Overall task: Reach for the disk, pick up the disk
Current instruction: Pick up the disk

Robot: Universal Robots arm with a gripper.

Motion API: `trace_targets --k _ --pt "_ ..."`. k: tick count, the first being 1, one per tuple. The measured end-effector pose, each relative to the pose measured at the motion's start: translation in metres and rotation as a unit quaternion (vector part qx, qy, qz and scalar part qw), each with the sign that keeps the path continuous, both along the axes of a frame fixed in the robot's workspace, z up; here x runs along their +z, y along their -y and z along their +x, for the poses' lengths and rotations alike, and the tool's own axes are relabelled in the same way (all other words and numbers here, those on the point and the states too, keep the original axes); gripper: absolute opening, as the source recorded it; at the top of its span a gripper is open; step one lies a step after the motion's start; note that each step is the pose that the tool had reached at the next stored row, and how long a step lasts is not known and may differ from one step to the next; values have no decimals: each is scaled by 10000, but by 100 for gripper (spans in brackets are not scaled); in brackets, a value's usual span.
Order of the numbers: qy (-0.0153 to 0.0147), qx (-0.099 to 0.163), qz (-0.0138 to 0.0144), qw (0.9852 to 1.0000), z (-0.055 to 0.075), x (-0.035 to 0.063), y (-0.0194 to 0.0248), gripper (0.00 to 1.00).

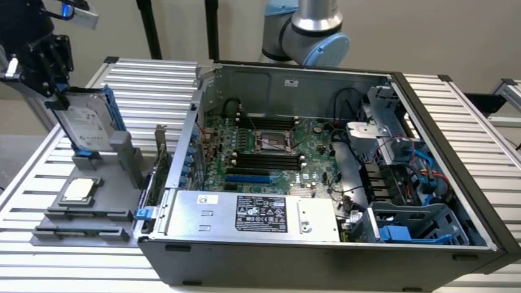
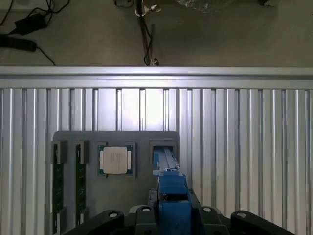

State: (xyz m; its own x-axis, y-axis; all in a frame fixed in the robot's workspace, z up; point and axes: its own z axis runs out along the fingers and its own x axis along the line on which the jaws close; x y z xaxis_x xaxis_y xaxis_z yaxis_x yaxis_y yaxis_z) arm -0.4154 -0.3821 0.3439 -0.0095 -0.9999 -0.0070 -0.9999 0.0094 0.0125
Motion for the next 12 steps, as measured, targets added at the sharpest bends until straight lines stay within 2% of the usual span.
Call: trace_targets --k 7,12 --pt "-5 1 0 10000 48 319 0 33" --pt "-10 15 1 10000 139 545 1 33"
